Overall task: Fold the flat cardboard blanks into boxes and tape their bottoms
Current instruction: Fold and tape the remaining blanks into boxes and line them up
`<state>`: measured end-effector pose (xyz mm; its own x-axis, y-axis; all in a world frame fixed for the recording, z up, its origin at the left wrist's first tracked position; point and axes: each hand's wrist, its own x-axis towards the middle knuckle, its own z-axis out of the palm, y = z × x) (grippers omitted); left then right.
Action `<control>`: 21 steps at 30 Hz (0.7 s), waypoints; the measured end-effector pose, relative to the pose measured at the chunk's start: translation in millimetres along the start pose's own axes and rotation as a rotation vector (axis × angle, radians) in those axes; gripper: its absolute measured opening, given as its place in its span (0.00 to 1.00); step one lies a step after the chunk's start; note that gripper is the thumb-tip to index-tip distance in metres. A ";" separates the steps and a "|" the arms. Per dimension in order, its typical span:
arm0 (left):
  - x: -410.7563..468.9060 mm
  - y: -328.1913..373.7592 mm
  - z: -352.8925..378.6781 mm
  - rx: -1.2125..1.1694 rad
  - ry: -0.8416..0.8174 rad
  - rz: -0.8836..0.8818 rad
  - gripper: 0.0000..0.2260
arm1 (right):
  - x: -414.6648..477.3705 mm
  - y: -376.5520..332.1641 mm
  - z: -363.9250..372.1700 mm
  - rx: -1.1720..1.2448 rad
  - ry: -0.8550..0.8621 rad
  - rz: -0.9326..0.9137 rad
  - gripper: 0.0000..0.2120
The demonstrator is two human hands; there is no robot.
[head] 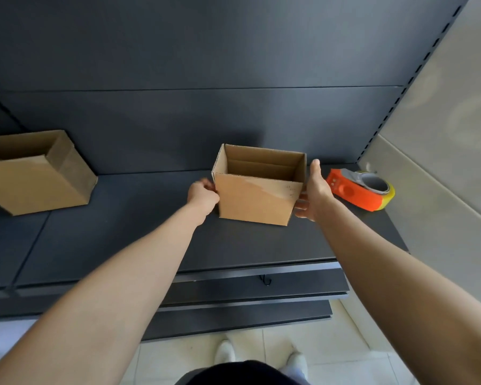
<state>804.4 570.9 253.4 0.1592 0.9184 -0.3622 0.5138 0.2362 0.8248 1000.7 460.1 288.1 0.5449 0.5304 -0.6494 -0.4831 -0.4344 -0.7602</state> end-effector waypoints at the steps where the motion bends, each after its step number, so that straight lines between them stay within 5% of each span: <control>1: 0.3 -2.7 -2.1 -0.045 -0.012 -0.025 0.10 | -2.0 1.5 3.1 -0.008 -0.005 0.001 0.31; 6: -9.4 -13.6 -16.0 -0.283 0.004 -0.095 0.14 | -19.5 6.7 18.8 -0.027 -0.124 -0.043 0.28; 15: -46.9 -44.1 -88.5 -0.365 0.331 -0.104 0.13 | -58.0 20.0 89.0 -0.096 -0.324 -0.096 0.21; 21: -65.3 -83.0 -159.8 -0.477 0.499 -0.131 0.12 | -101.7 42.3 165.0 -0.220 -0.466 -0.134 0.30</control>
<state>616.7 542.1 278.1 -0.3434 0.8817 -0.3236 0.0577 0.3636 0.9298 811.8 507.9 325.2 0.2054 0.8375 -0.5064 -0.2479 -0.4561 -0.8547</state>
